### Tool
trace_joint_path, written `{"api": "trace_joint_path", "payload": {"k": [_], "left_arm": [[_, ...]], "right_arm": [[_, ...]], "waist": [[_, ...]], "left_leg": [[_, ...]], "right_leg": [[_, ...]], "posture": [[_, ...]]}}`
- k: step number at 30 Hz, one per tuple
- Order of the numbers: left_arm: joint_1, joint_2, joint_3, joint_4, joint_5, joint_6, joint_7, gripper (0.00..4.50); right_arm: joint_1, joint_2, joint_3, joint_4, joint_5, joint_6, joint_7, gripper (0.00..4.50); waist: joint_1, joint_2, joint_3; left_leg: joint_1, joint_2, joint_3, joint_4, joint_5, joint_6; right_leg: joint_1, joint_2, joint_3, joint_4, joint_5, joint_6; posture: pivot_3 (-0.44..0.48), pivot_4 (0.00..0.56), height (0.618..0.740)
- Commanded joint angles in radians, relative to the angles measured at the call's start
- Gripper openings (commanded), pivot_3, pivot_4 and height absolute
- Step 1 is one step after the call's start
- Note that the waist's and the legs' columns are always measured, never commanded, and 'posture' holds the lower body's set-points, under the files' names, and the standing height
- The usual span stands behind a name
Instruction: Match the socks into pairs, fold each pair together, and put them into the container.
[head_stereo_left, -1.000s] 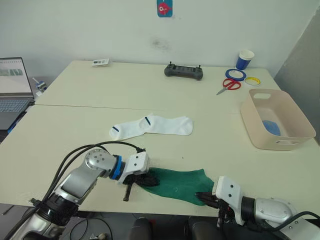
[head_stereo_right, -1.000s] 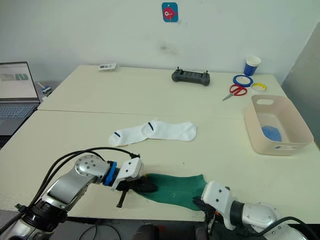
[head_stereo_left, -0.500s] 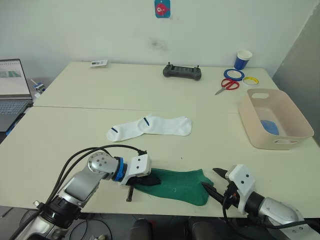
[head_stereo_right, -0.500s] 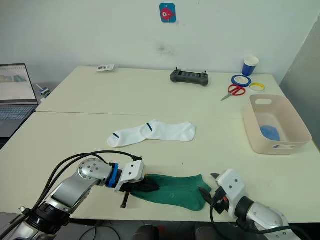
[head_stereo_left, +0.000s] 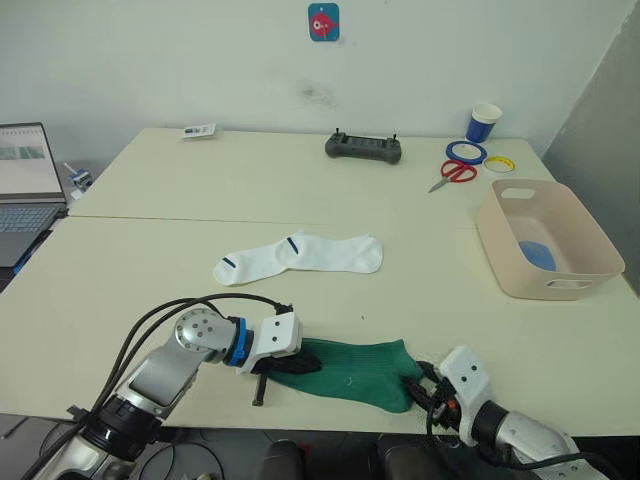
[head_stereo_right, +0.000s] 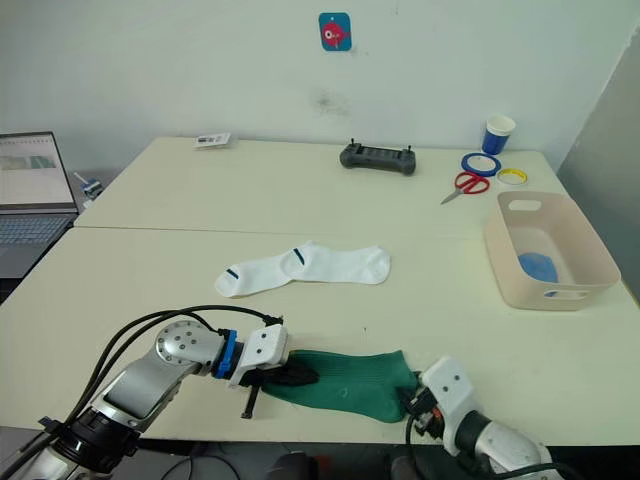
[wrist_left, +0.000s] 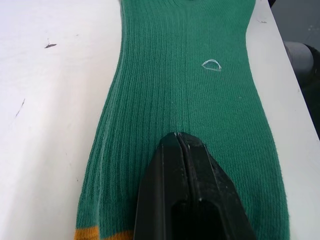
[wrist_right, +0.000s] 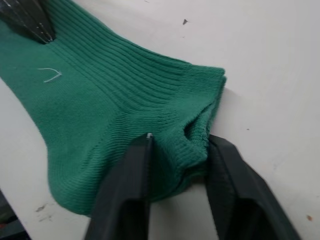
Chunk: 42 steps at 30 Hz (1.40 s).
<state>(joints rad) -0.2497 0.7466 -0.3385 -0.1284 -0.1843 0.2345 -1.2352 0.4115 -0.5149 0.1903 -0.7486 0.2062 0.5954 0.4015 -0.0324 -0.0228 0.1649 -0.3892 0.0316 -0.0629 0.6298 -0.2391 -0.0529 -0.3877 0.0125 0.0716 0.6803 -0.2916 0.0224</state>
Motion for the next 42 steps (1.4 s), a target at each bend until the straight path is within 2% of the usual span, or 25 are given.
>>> {"api": "trace_joint_path", "payload": {"k": [1, 2, 10, 16, 22, 27, 31, 35, 37, 42], "left_arm": [[-0.006, -0.014, -0.013, -0.027, 0.0, 0.052, 0.005, 0.0], [-0.016, -0.024, -0.01, -0.04, -0.01, 0.069, 0.009, 0.0], [-0.147, -0.14, -0.038, -0.113, -0.036, 0.216, 0.048, 0.0], [-0.241, -0.232, -0.121, -0.059, -0.004, 0.225, 0.041, 0.0], [-0.29, -0.299, -0.196, 0.04, 0.035, 0.241, 0.055, 0.0], [-0.296, -0.315, -0.21, 0.091, 0.072, 0.207, 0.067, 0.0], [-0.298, -0.257, -0.145, 0.001, 0.021, 0.252, 0.031, 0.0], [-0.304, -0.122, -0.075, -0.079, -0.037, 0.3, -0.047, 0.0], [-0.299, -0.083, -0.064, -0.09, -0.045, 0.307, -0.059, 0.0], [-0.257, -0.061, -0.065, -0.073, -0.03, 0.297, -0.036, 0.0]], "right_arm": [[-0.01, 0.002, -0.058, -0.036, 0.015, 0.0, -0.003, 0.27], [-0.013, 0.007, -0.083, -0.042, 0.034, 0.006, -0.002, 0.04], [-0.003, -0.016, -0.306, -0.068, 0.188, 0.077, 0.064, 0.04], [-0.002, -0.061, -0.431, -0.12, 0.295, 0.138, 0.104, 0.04], [-0.063, -0.102, -0.442, -0.23, 0.419, 0.251, 0.084, 0.04], [-0.136, -0.125, -0.37, -0.275, 0.495, 0.376, 0.024, 0.04], [-0.209, -0.103, -0.343, -0.274, 0.594, 0.475, -0.042, 0.04], [-0.248, -0.072, -0.351, -0.259, 0.71, 0.539, -0.108, 0.04], [-0.269, -0.069, -0.351, -0.251, 0.769, 0.559, -0.133, 0.04], [-0.395, -0.047, -0.273, -0.189, 0.885, 0.621, -0.212, 0.04]], "waist": [[0.0, 0.0, 0.0], [0.0, 0.0, 0.0], [0.003, -0.002, 0.002], [0.0, -0.002, 0.002], [-0.003, -0.002, 0.002], [-0.002, -0.003, 0.002], [-0.001, -0.003, 0.003], [-0.003, -0.003, 0.003], [-0.002, -0.002, 0.004], [-0.002, -0.004, 0.005]], "left_leg": [[0.0, 0.0, 0.0, 0.0, 0.0, 0.0], [0.0, 0.0, 0.0, 0.0, 0.0, 0.0], [-0.004, -0.001, -0.001, 0.001, 0.0, 0.0], [-0.004, -0.001, -0.002, 0.0, 0.0, 0.0], [-0.003, -0.001, -0.002, 0.001, 0.0, 0.0], [-0.004, -0.001, -0.002, 0.001, 0.0, 0.0], [-0.005, -0.001, -0.003, 0.001, 0.0, 0.0], [-0.005, 0.0, -0.004, 0.0, 0.0, 0.0], [-0.005, 0.0, -0.004, 0.0, 0.0, 0.0], [-0.005, -0.001, -0.003, 0.0, 0.0, 0.0]], "right_leg": [[0.0, 0.0, 0.0, 0.0, 0.0, 0.0], [0.0, 0.0, 0.0, 0.0, 0.0, 0.0], [-0.001, 0.0, -0.001, -0.001, 0.003, 0.006], [-0.001, 0.001, -0.001, -0.001, 0.003, 0.007], [-0.001, 0.002, -0.001, 0.0, 0.004, 0.008], [-0.001, 0.002, -0.001, -0.001, 0.004, 0.008], [-0.002, 0.002, -0.001, -0.001, 0.004, 0.007], [-0.002, 0.002, -0.002, 0.0, 0.003, 0.007], [-0.002, 0.002, -0.002, 0.0, 0.003, 0.006], [-0.002, 0.001, -0.001, -0.001, 0.003, 0.007]], "posture": [[0.0, 0.15, 0.74], [0.0, 0.15, 0.74], [0.0, 0.15, 0.74], [0.0, 0.15, 0.74], [0.0, 0.15, 0.74], [0.0, 0.15, 0.74], [0.0, 0.15, 0.74], [0.0, 0.15, 0.74], [0.0, 0.15, 0.74], [0.0, 0.15, 0.74]]}}
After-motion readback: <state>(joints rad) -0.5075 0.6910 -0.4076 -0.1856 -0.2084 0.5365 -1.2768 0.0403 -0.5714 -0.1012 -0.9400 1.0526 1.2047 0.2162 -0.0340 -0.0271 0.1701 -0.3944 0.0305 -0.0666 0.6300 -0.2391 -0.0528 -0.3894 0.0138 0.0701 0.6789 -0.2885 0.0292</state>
